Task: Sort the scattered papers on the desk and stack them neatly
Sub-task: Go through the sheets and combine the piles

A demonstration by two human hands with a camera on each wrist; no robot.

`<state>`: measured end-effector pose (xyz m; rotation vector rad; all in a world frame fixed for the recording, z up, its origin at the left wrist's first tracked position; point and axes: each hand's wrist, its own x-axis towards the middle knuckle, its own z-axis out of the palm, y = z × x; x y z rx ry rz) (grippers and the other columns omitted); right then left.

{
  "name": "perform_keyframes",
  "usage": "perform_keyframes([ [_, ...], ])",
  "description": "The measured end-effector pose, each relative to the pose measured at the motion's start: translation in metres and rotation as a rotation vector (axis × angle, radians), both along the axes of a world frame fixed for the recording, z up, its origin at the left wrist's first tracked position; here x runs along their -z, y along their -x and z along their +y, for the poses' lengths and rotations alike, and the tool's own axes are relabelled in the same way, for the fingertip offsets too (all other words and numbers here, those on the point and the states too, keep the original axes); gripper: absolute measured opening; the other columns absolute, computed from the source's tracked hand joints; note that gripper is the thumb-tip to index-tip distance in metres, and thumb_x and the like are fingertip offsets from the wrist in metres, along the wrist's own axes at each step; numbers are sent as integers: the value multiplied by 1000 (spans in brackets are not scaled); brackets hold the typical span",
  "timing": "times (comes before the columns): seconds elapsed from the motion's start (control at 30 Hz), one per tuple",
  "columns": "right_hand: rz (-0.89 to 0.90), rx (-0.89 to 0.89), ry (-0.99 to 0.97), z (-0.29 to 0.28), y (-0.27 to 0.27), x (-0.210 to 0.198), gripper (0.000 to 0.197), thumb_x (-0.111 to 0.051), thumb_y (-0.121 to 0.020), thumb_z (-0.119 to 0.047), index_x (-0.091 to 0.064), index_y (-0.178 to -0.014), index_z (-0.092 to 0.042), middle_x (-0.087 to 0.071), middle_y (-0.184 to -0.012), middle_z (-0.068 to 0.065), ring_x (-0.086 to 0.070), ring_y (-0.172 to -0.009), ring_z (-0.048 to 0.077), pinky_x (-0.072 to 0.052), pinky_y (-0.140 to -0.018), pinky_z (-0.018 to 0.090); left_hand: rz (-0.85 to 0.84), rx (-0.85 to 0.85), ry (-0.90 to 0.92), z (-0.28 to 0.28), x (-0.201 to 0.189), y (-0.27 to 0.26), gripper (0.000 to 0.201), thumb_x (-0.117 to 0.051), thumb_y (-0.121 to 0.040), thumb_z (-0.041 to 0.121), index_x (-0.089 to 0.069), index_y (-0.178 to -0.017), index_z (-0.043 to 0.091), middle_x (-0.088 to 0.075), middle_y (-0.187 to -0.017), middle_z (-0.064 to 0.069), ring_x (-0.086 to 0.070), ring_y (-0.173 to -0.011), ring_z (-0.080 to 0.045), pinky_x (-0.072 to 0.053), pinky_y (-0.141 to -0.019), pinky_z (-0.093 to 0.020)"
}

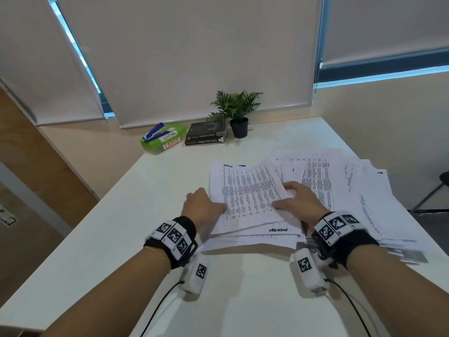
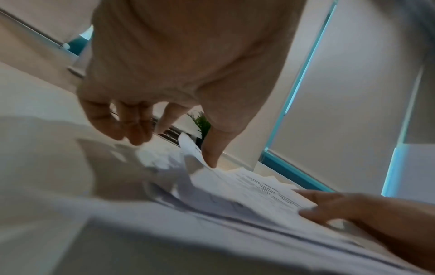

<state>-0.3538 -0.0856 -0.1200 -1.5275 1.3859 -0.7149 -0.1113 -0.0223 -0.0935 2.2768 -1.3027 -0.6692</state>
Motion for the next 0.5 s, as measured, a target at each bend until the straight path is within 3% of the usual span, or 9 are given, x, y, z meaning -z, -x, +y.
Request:
perform_keyframes([
  [0.1, -31, 7, -31, -3, 4, 2, 98, -77, -84, 0, -20, -162, -20, -33, -163, 11, -57, -106, 22, -51, -84, 34, -97, -66, -164, -4, 5, -14, 92, -62, -82, 76, -52, -139, 5, -46, -147, -19, -47, -133, -39, -45, -111, -48],
  [0.17, -16, 2, -81, -7, 6, 0, 119, -75, -82, 0, 7, -165, -26, -24, -166, 17, -57, -103, 28, -54, -78, 37, -10, 1, -190, -5, 6, -13, 116, -58, -69, 90, -46, -150, 8, -40, -156, -18, -42, -141, -40, -41, -116, -53],
  [0.23, -41, 7, -112, -8, 6, -3, 131, -81, -81, -10, 21, -162, -27, -26, -164, 24, -59, -108, 34, -56, -84, 43, 121, 77, -149, -3, 7, -6, 138, -59, -46, 96, -40, -157, 16, -35, -163, -12, -41, -145, -38, -42, -117, -56],
  [0.27, -54, 23, -116, -6, 4, -5, 135, -87, -78, -21, 19, -162, -25, -28, -164, 23, -57, -121, 38, -53, -97, 48, 161, 102, -130, -4, 8, -4, 140, -62, -42, 94, -38, -159, 21, -33, -164, -11, -42, -144, -38, -44, -115, -55],
  [0.3, -45, 30, -113, -5, 3, -5, 137, -93, -70, -35, 6, -164, -23, -32, -163, 19, -53, -132, 38, -48, -107, 52, 198, 104, -111, -4, 9, -1, 138, -67, -43, 90, -37, -160, 24, -33, -163, -10, -44, -143, -38, -46, -114, -54],
  [0.33, -42, 16, -102, -8, 3, -2, 132, -96, -61, -47, -15, -161, -19, -44, -157, 15, -54, -134, 36, -48, -108, 53, 235, 80, -83, -3, 8, 1, 133, -73, -47, 86, -35, -160, 26, -33, -162, -10, -45, -142, -38, -46, -114, -52],
  [0.37, -46, 0, -82, -11, 2, 3, 114, -97, -61, -49, -35, -150, -15, -57, -143, 11, -61, -127, 32, -54, -101, 50, 269, 47, -39, -1, 4, 6, 126, -78, -56, 78, -33, -160, 24, -34, -162, -12, -44, -143, -38, -45, -115, -50],
  [0.43, -72, -22, -60, -6, -2, 2, 74, -91, -77, -28, -48, -135, -17, -65, -121, 4, -68, -105, 22, -57, -78, 34, 322, -18, 40, -5, 3, 8, 100, -84, -82, 53, -35, -157, 10, -44, -155, -12, -43, -143, -34, -44, -112, -41],
  [0.5, -67, -53, -18, -3, -6, 4, 79, -86, -83, -14, -40, -147, -19, -60, -126, 3, -64, -101, 17, -51, -72, 25, 367, -24, 59, -8, 2, 11, 66, -81, -93, 29, -45, -142, 5, -55, -126, -8, -48, -135, -28, -44, -97, -30],
])
